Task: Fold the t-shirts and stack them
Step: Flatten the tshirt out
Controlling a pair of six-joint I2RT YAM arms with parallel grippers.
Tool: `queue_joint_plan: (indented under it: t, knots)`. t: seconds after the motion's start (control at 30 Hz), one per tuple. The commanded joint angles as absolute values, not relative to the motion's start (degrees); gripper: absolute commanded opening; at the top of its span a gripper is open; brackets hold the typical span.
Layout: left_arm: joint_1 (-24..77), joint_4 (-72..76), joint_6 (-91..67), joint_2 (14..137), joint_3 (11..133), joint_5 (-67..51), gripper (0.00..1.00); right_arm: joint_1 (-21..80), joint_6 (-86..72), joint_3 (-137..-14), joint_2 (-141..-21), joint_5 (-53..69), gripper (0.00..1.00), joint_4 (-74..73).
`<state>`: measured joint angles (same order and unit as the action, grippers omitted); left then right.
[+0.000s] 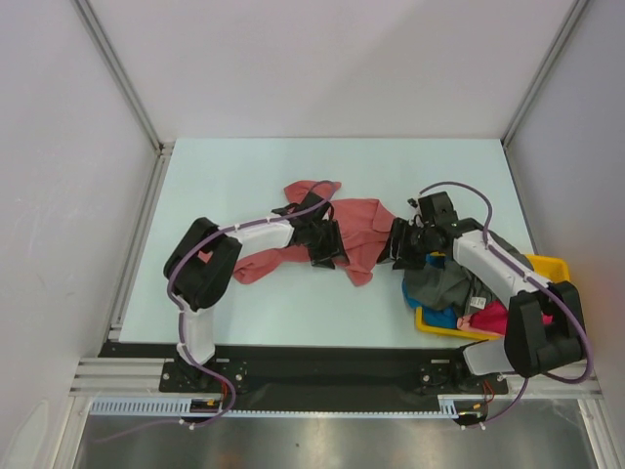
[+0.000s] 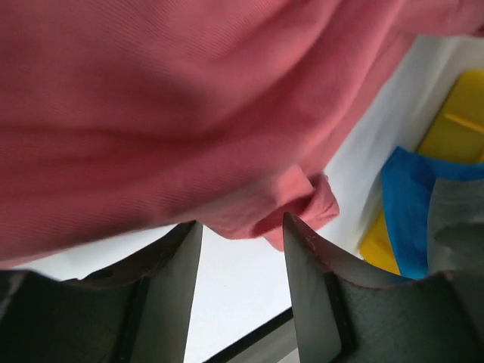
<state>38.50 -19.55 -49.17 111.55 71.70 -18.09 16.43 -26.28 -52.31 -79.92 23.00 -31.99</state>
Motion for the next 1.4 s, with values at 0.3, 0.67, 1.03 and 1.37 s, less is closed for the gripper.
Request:
queue_joint_plan:
  t: [0.3,0.67,1.03,1.37]
  knots:
    - [38.7,-25.0,-48.3,111.9,78.2,-9.2,0.00,18.1,-23.4,-49.6,-81.4,27.9,0.64,-29.3]
    - [36.5,-28.0,-42.4,99.6,70.6,-4.1,0.00,21.0,-20.6,-52.7,-89.2,37.5,0.66,-20.8]
    - [35.7,-27.2,-41.6,101.0,68.4,-6.6,0.00,26.0,-45.1,-53.0,-89.1,30.8,0.58,-20.7]
    - [36.0,-28.6,-41.4,94.9,61.1,-4.0,0.12,26.8,-56.1,-51.1,-87.4,5.3,0.46,-20.7]
